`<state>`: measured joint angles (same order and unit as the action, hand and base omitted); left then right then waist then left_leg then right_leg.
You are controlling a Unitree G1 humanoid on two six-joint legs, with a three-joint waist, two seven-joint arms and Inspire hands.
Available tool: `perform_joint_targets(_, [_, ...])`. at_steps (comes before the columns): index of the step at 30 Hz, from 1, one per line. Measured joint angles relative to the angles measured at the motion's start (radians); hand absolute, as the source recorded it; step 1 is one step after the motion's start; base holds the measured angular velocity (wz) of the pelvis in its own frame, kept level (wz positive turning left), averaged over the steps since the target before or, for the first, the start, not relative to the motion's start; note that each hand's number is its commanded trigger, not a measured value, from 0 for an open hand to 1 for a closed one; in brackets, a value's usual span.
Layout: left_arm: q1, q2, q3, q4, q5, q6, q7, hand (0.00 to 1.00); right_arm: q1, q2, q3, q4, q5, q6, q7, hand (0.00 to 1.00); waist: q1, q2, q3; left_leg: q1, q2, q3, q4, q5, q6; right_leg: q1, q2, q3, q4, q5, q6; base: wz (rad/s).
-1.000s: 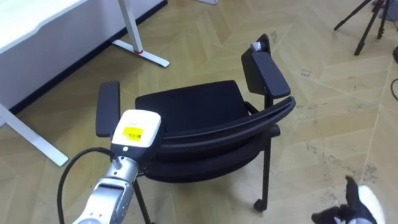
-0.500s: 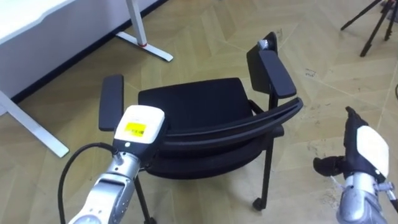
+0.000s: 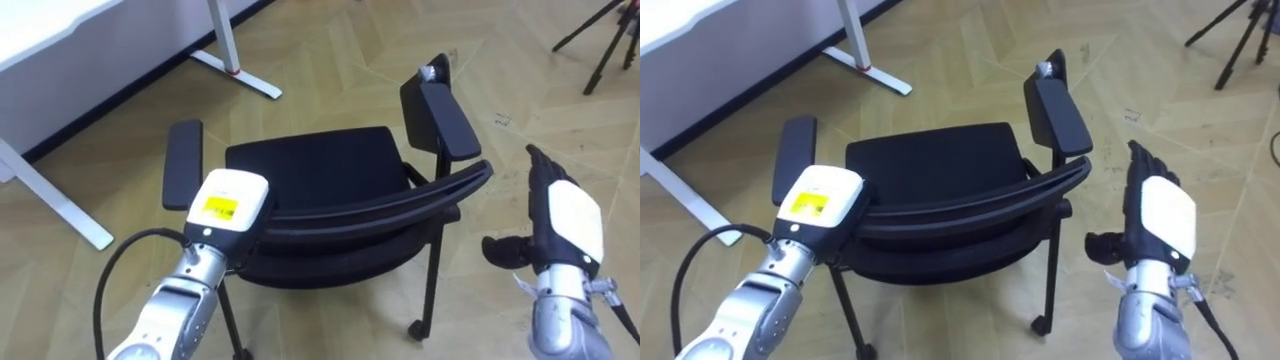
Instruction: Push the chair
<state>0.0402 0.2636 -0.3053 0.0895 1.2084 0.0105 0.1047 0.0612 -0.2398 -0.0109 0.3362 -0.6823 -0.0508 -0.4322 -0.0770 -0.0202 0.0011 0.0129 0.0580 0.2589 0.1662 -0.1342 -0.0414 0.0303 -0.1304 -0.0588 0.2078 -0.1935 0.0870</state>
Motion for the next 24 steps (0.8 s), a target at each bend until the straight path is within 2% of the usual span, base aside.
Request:
perform_joint_targets(7, [-0.005,0.013,-0.002,0.0,-0.019,-0.004,-0.002,1.0,0.0,-0.021,0.039,-0.077,-0.071,-0.005,0.039,0.0,0.0,-0.004,0.002,0.0,0.0,0.001,0.0,0.0,0.0,0.002,0.0,0.0,-0.003,0.0,0.0,0.0])
perform_joint_targets(15, [-0.006,0.023,-0.002,-0.001,-0.027,-0.012,-0.003,1.0,-0.001,-0.036,0.068,-0.117,-0.08,-0.004,0.055,0.0,0.0,-0.009,0.0029,0.002,0.0,0.004,0.0,0.0,0.0,0.003,0.0,0.0,-0.003,0.0,0.0,0.0])
perform_joint_targets(19, [-0.01,0.025,-0.002,-0.001,-0.027,-0.011,-0.006,1.0,-0.001,-0.047,0.09,-0.13,-0.101,-0.001,0.108,0.0,0.001,-0.011,0.0031,0.0,0.0,0.007,-0.001,0.0,0.0,-0.001,0.0,0.001,-0.002,0.0,0.0,0.0])
perform_joint_targets(20, [-0.01,0.028,-0.003,-0.003,-0.027,-0.01,-0.006,1.0,-0.001,-0.054,0.105,-0.144,-0.114,0.01,0.122,0.0,0.001,-0.013,0.003,0.0,0.0,0.008,-0.001,0.0,0.0,-0.004,-0.001,0.001,0.0,0.0,0.0,0.0])
perform_joint_targets(24, [-0.018,0.034,-0.011,-0.006,-0.027,-0.008,-0.006,1.0,-0.002,-0.089,0.137,-0.204,-0.153,0.01,0.161,0.0,0.011,-0.02,0.0065,-0.002,0.0,0.013,-0.001,0.0,0.0,-0.015,-0.002,0.0,0.014,-0.001,0.001,-0.04])
